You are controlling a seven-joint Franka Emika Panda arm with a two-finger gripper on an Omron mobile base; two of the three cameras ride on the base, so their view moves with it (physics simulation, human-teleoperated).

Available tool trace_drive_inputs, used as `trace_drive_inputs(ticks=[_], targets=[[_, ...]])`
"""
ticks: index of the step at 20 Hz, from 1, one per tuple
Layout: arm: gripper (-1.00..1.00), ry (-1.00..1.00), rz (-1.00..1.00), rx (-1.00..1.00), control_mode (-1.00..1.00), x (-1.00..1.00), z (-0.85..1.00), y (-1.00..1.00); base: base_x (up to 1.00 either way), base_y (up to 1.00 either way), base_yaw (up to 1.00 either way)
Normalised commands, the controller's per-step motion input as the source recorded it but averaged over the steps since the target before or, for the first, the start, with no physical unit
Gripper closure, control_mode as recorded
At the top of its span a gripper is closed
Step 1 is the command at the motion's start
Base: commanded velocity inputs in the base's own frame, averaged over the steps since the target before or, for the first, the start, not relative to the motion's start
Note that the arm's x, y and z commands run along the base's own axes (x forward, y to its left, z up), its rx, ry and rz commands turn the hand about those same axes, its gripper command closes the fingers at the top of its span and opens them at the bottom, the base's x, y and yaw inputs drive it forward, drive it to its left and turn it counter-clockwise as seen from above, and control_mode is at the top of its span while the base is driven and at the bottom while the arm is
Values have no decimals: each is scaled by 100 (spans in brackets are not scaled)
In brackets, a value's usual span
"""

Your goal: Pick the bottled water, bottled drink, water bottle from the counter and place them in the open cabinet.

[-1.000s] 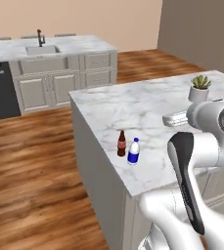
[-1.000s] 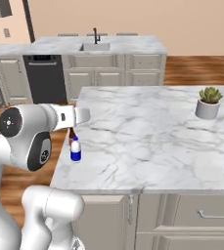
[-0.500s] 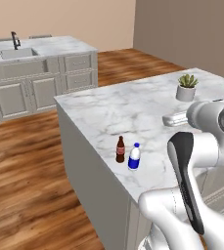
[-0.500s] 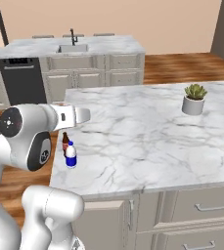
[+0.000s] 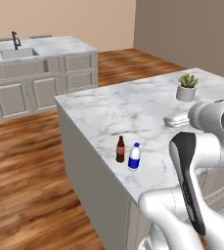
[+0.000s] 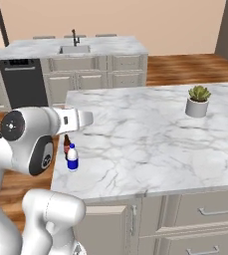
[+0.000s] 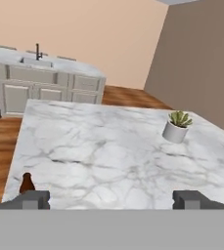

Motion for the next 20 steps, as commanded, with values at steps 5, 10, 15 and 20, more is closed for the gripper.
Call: trace_drive_inputs(ticks=[5,10,15,20], targets=[[-100,8,26,0,-100,0,-45,3,0,0,0],[-100,5,32,0,-100,1,-29,0,0,0,0],[-100,8,39,-1,-100,16,-15,20,0,0,0],[-100,7,47,0,-100,17,-30,27,0,0,0]])
